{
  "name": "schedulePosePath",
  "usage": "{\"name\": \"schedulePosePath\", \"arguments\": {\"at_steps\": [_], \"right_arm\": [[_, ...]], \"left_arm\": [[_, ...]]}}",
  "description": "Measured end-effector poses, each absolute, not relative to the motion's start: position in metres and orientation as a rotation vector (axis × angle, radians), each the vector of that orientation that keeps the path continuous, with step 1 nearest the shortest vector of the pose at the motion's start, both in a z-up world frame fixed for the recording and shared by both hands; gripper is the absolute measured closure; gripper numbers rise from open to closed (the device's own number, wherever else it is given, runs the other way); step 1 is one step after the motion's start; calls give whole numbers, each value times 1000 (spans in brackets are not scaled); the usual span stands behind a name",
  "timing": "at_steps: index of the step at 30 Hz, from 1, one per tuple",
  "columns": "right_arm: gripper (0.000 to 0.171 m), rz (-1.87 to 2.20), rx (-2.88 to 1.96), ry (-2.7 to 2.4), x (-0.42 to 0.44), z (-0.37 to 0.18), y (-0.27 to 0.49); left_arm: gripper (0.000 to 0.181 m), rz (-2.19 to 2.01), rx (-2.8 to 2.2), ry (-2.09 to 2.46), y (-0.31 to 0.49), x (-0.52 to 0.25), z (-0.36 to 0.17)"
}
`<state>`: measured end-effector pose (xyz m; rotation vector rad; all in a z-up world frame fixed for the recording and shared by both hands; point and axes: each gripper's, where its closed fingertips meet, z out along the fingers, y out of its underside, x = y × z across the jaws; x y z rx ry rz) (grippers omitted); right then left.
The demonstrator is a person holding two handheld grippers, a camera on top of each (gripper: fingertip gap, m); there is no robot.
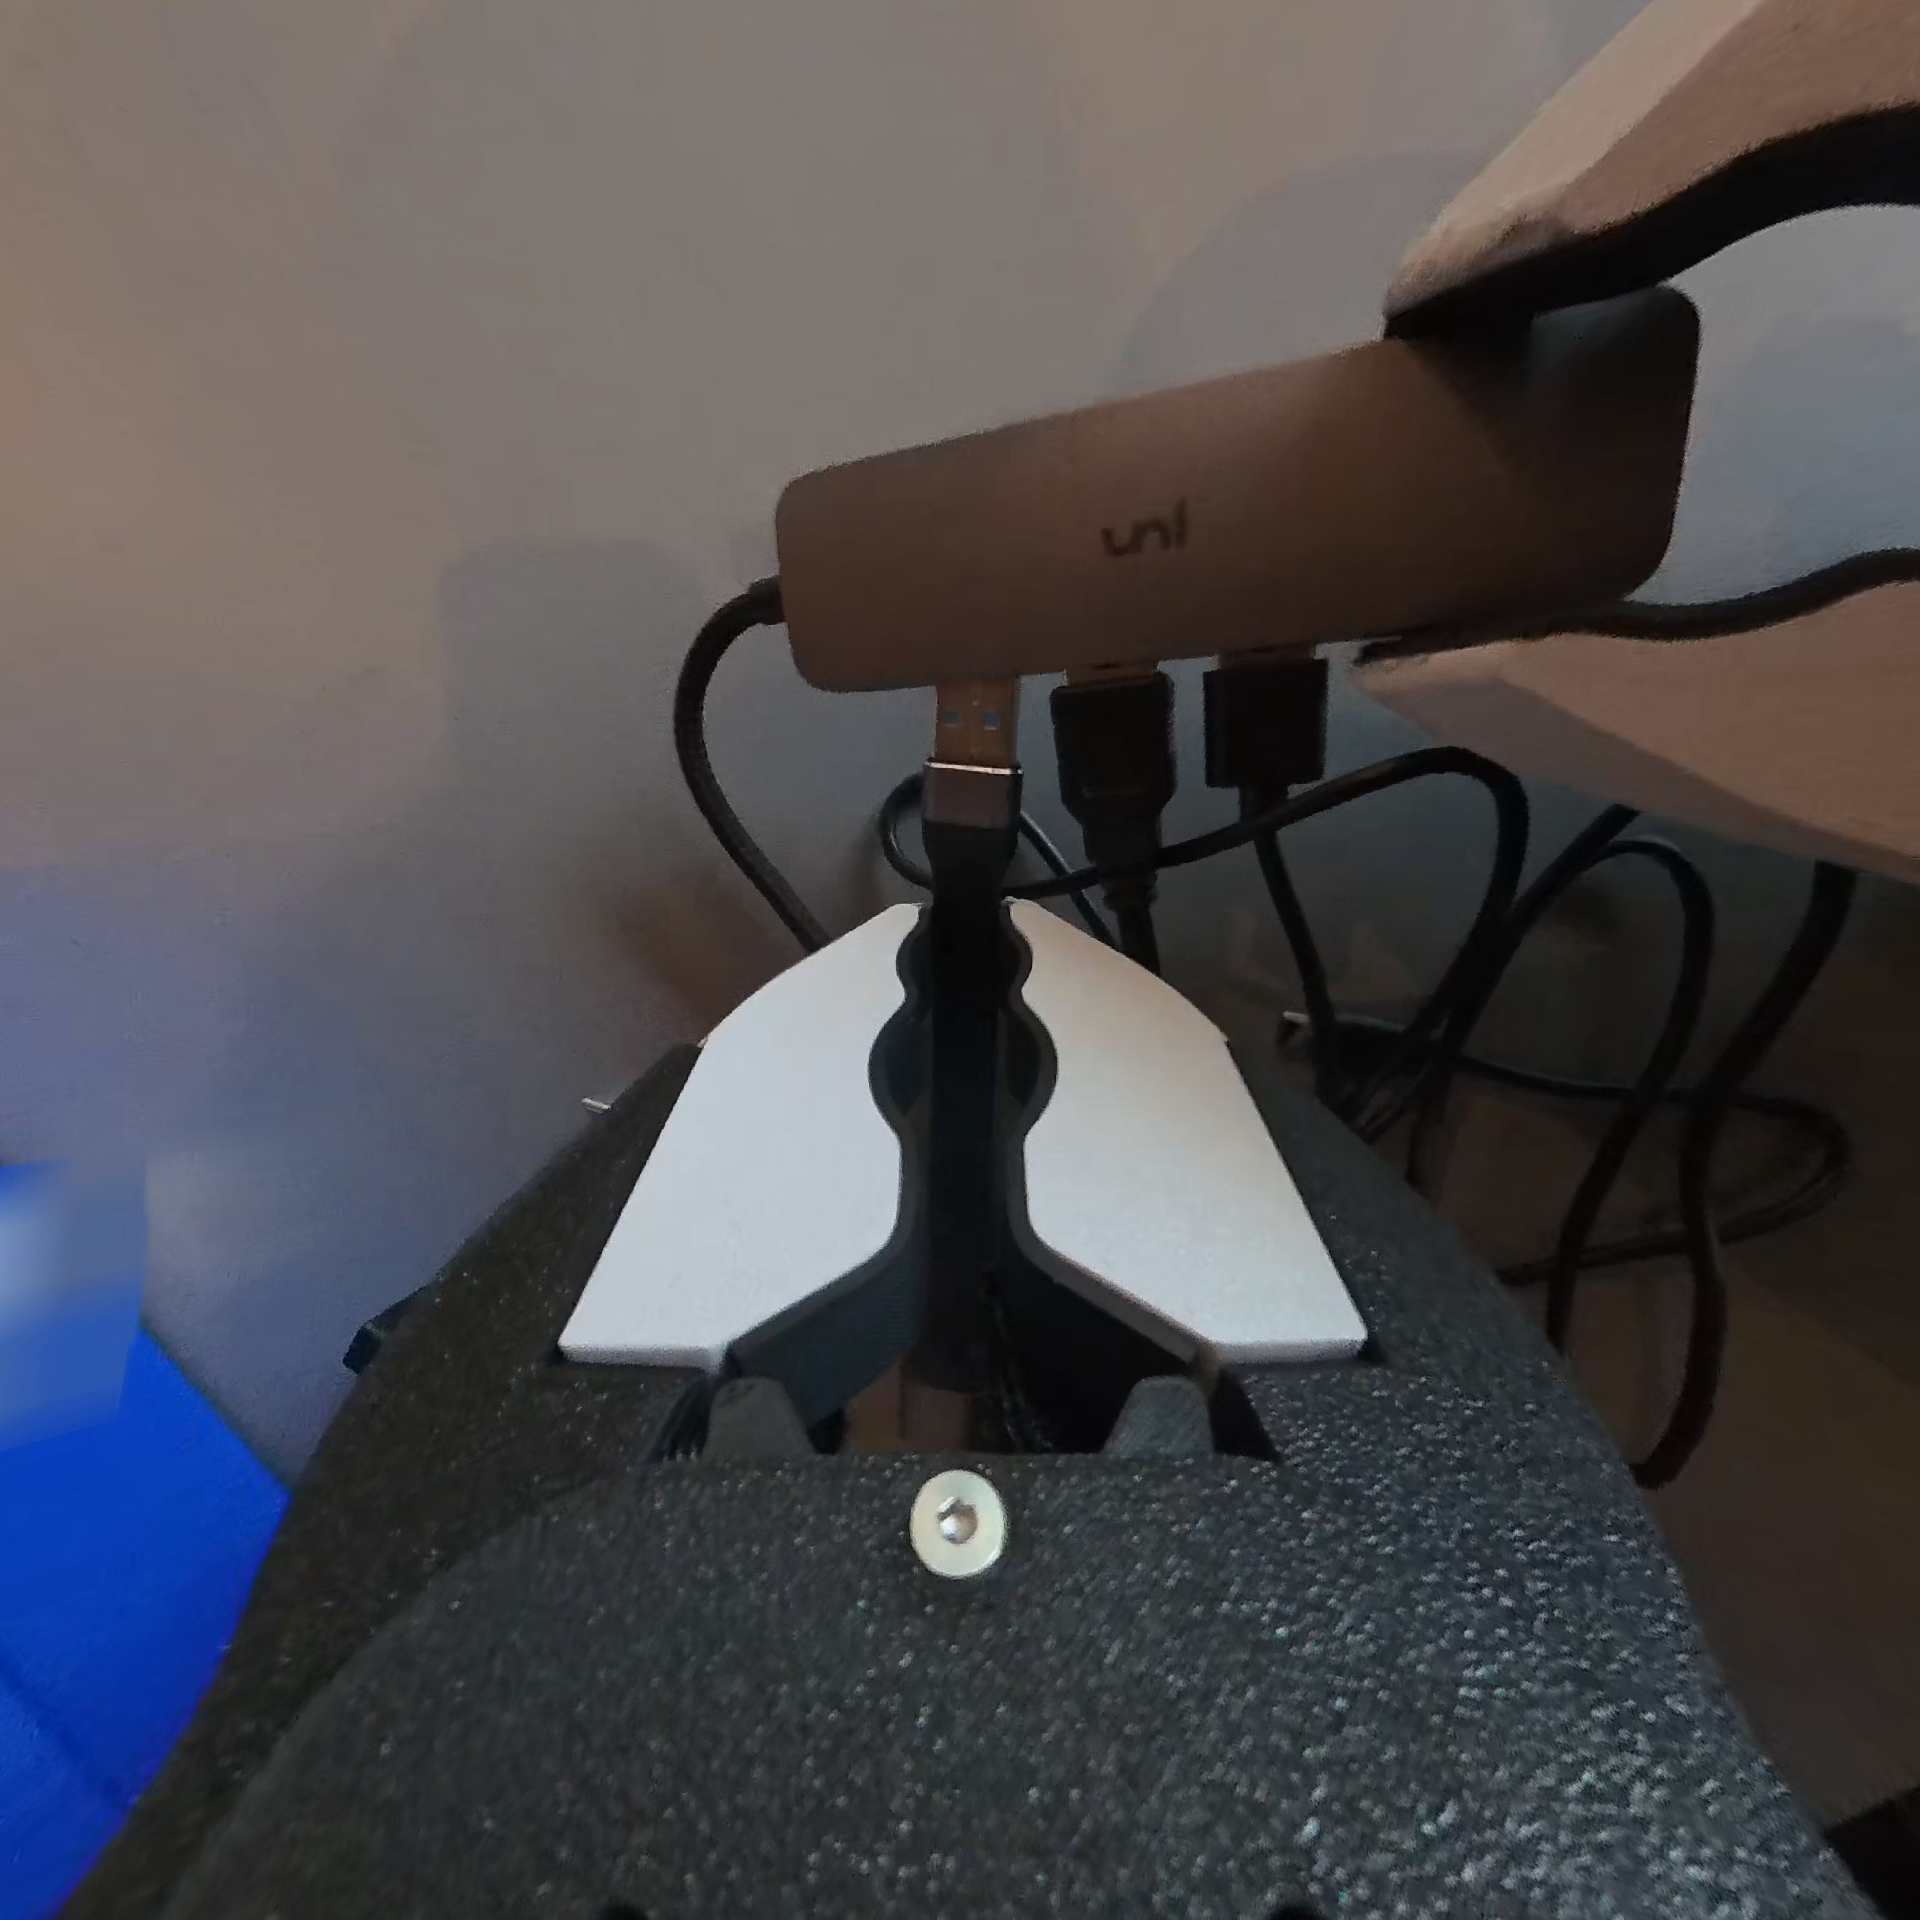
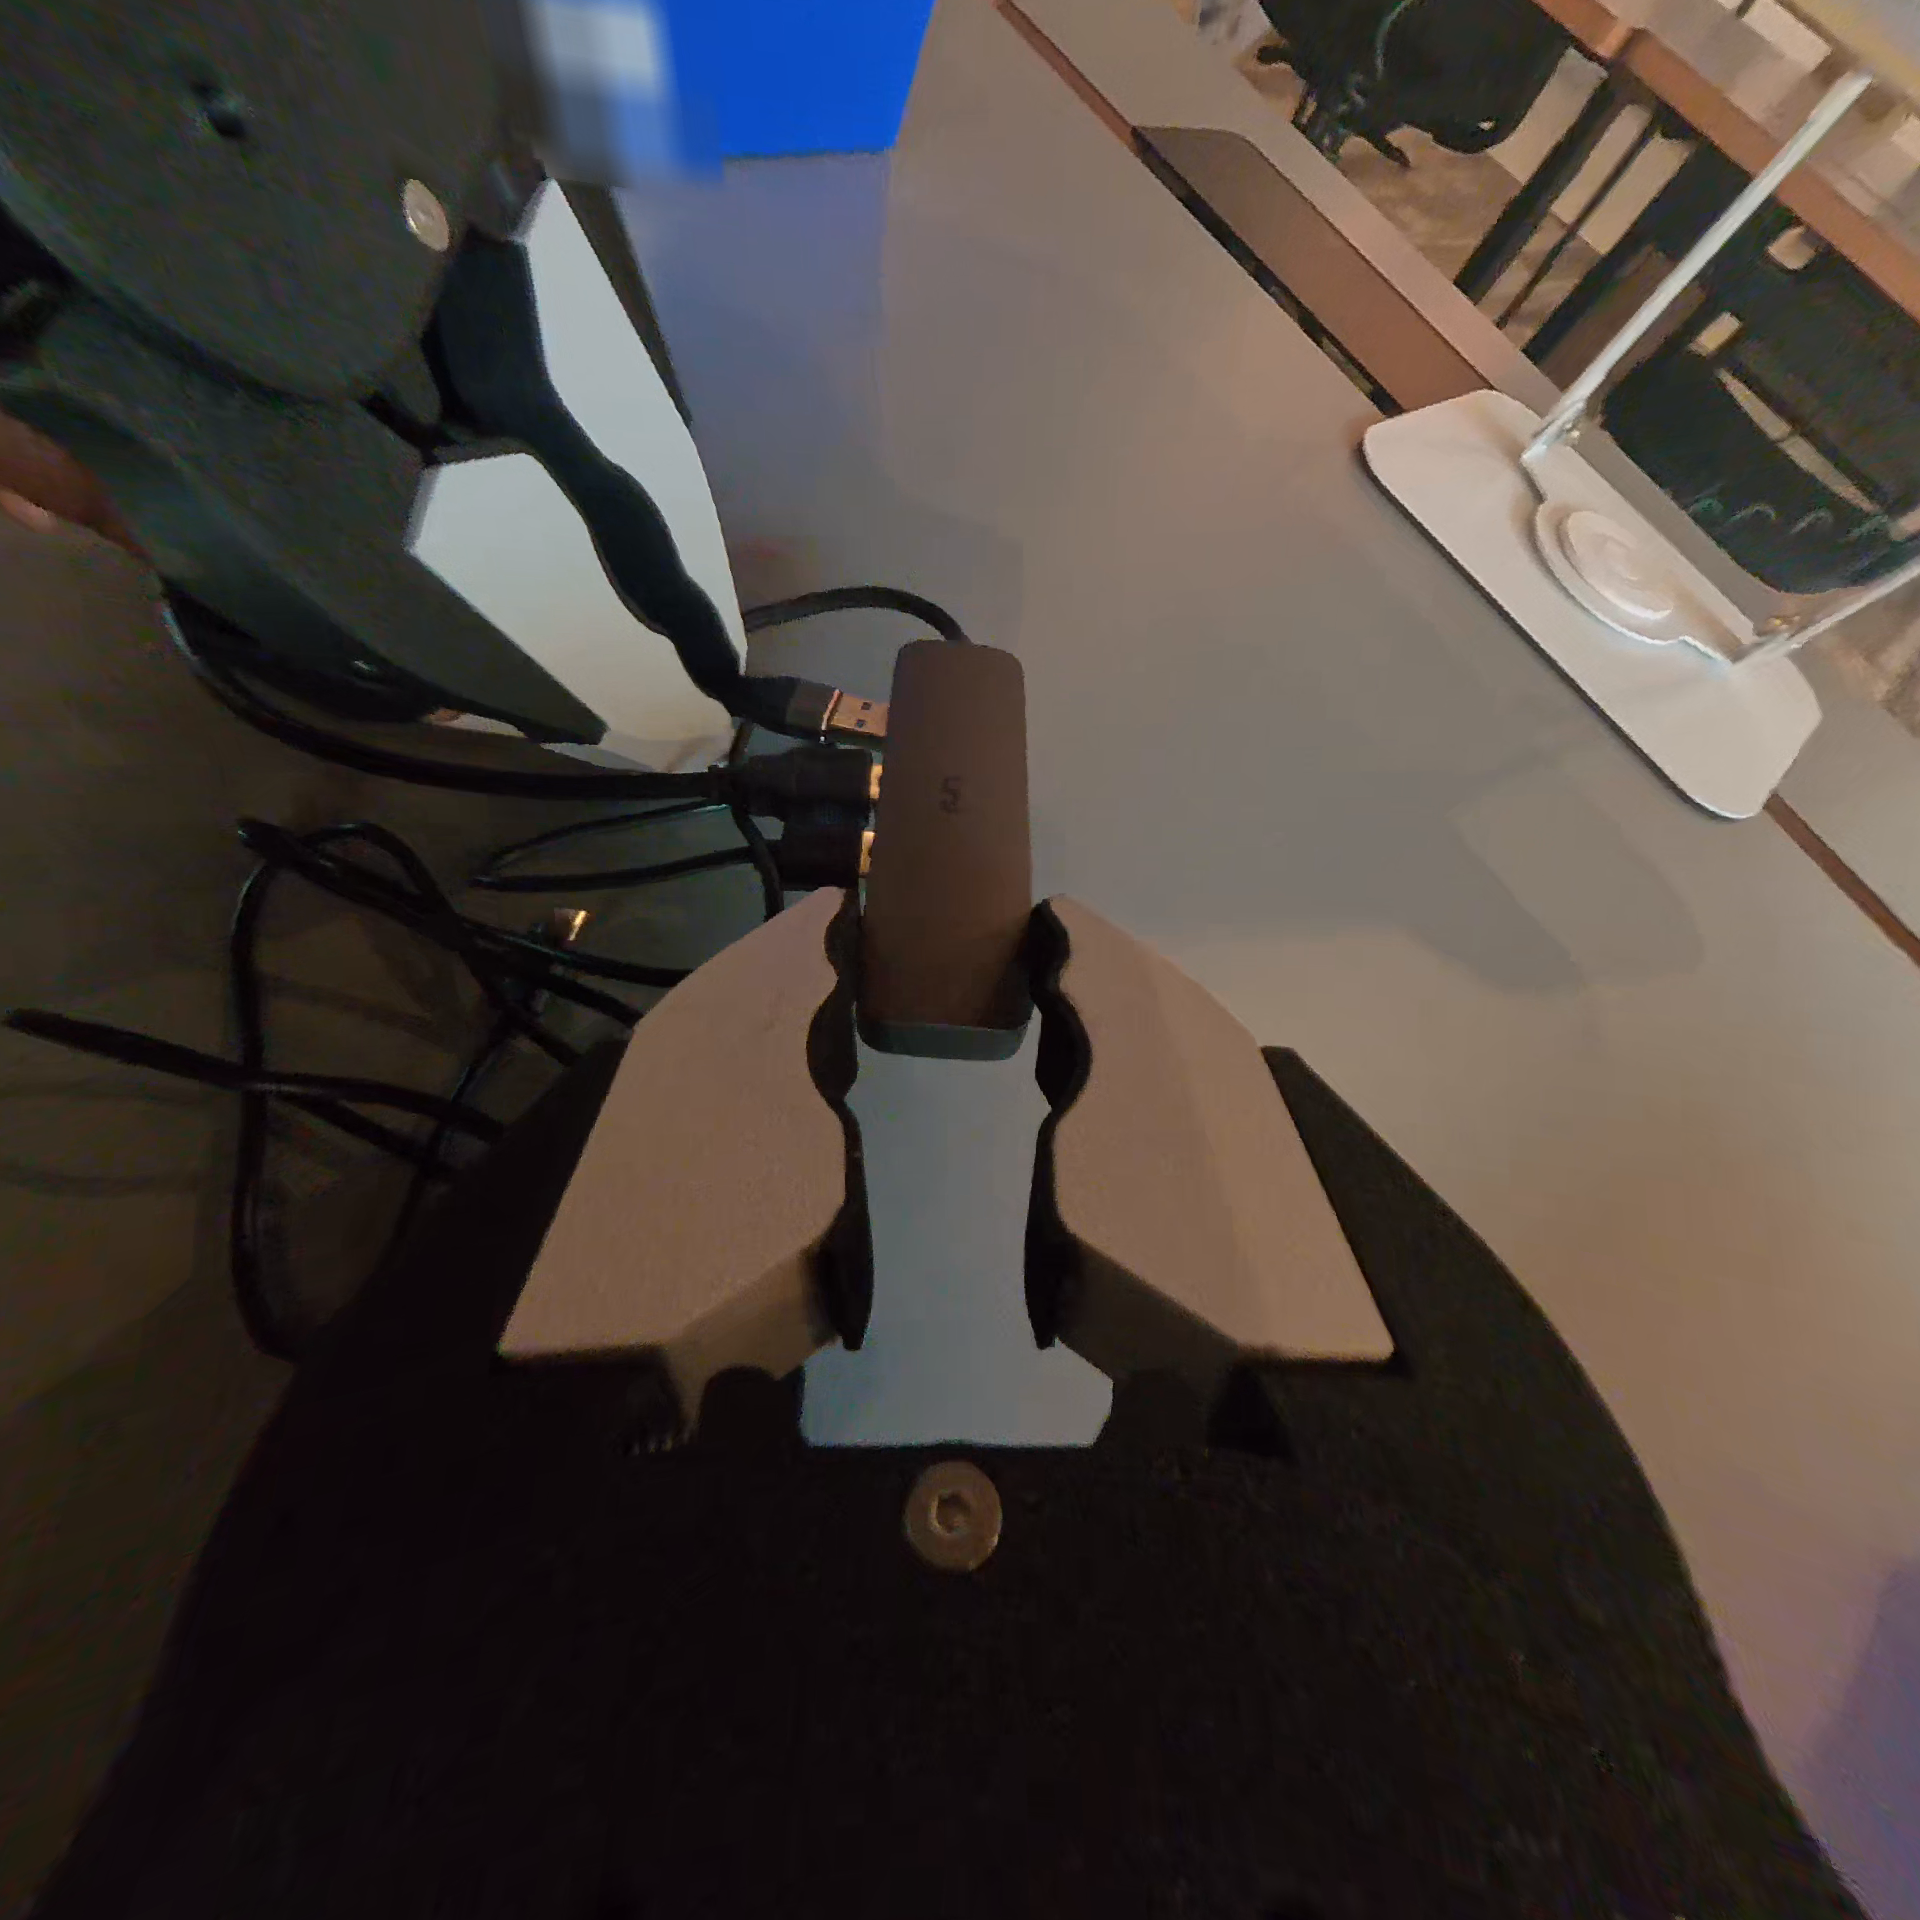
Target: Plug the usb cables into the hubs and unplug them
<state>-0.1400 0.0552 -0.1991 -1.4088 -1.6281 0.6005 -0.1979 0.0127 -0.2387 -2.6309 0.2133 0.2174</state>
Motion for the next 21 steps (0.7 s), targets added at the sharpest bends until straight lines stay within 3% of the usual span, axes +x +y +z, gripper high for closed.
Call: {"name": "schedulePosePath", "arguments": {"at_steps": [11, 15, 21], "right_arm": [[139, 753, -1537, -1712, -130, -225, 47], [126, 909, -1583, -1937, -116, -237, 25], [128, 1256, -1637, -2120, -106, -210, 52]], "left_arm": [[171, 174, -2759, 309, 8, -194, -240], [170, 226, -2813, 372, 7, -195, -240], [171, 213, -2818, 376, 5, -193, -240]]}}
